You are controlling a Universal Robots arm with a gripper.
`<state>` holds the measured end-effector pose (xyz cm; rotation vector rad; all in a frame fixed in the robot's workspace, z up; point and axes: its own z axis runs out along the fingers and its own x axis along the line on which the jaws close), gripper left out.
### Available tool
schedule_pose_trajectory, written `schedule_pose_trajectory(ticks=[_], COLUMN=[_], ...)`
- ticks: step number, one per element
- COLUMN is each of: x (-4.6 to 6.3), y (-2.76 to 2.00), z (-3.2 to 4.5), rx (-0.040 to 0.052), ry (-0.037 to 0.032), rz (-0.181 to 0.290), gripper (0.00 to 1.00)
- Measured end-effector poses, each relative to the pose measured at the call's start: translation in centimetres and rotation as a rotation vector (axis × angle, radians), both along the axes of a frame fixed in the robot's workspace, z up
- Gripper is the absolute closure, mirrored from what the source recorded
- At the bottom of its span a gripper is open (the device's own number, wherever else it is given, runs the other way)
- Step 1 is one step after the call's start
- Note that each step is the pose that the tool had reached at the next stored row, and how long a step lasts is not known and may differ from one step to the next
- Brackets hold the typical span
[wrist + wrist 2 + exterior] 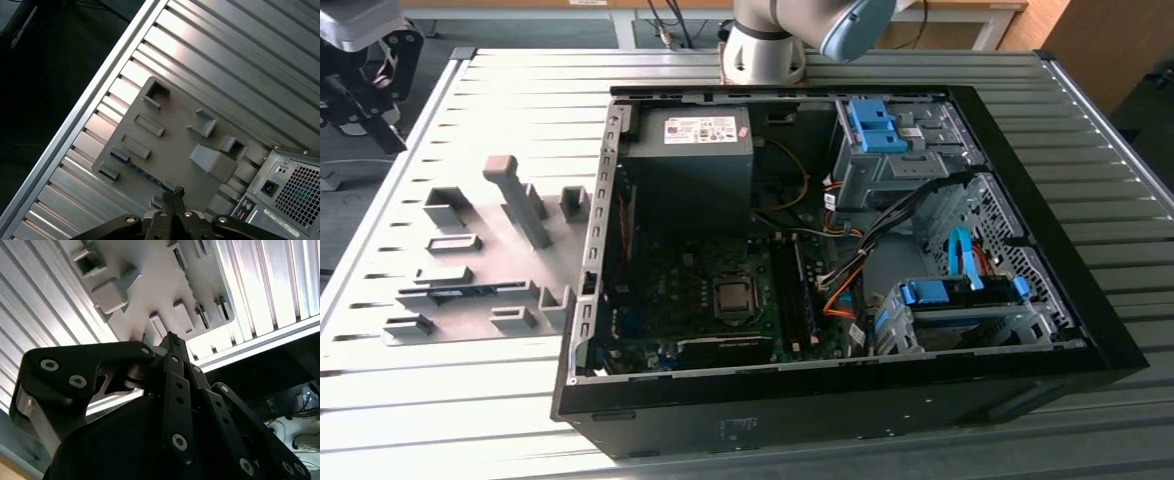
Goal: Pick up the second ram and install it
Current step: 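Pick up the second ram and move it above second insertion slot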
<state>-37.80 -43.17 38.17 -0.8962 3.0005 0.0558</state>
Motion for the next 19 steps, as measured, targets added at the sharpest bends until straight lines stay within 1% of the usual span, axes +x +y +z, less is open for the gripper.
schedule_pose_trajectory(ticks=[19], x=[-0.08], y=[0.0], z=[-0.22], rx=[0.0], ry=[0.0], rz=[0.336], gripper=[0.89])
